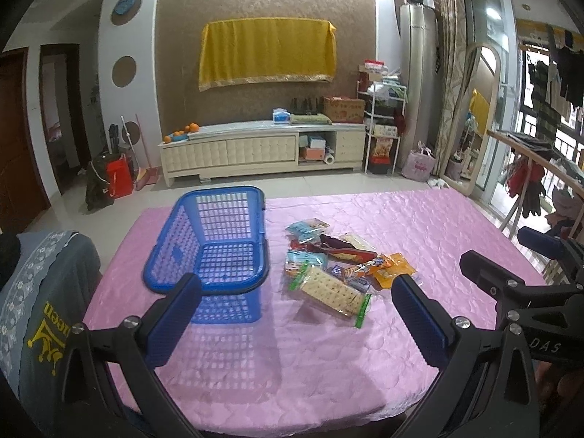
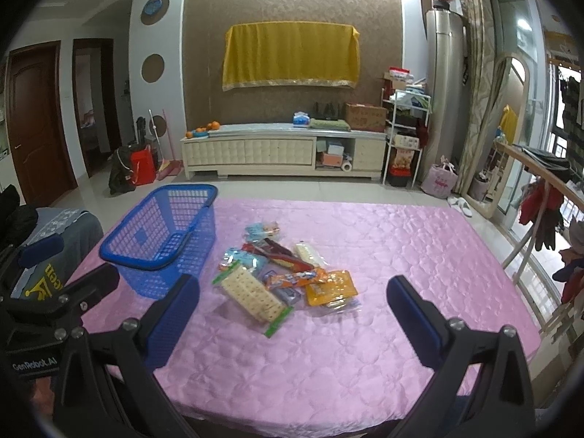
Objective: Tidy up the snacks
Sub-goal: 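Grasp the orange stick snack with the left tool while the right tool grasps the orange pouch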
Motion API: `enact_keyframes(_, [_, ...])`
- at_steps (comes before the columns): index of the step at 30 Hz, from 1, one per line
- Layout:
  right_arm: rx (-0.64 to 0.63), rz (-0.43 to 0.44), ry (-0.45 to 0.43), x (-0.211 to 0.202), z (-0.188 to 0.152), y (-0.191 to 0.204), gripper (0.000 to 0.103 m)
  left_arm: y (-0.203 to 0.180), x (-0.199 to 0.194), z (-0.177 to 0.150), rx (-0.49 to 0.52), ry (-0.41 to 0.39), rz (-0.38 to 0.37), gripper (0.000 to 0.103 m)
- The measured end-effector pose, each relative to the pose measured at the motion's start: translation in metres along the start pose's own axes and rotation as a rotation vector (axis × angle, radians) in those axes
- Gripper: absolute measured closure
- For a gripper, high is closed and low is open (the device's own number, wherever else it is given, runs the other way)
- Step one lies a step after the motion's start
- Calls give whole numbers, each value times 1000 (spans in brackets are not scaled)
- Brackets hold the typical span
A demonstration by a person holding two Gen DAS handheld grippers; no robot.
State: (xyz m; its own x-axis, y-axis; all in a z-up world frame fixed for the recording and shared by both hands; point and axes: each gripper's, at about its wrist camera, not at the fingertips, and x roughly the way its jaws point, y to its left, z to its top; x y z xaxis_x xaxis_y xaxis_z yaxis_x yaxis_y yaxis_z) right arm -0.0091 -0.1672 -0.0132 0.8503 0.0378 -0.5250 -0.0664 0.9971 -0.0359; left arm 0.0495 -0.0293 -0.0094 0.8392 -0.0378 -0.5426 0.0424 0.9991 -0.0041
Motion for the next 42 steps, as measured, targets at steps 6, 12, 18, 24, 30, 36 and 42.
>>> enact_keyframes(6, [20,-12,52,32,10,-29,0,-21,46,12,12,84,-30,0])
enact_keyframes(12, [39,-12,119,69,15,-59,0,-45,90,25,69,152,-45,0])
enact_keyframes(18, [62,-23,183,102,14,-85,0,-66,138,32,129,236,-104,0])
enact_keyframes(24, [98,-33,235,131,7,-104,0,-82,178,30,189,316,-157,0])
enact_keyframes(30, [137,-40,293,159,-6,-121,0,-92,216,24,244,408,-224,4])
enact_keyframes(36, [172,-51,339,187,-19,-136,0,-100,257,18,309,485,-263,32])
enact_keyframes(42, [204,-60,373,202,-29,-146,0,-110,289,14,351,545,-306,51])
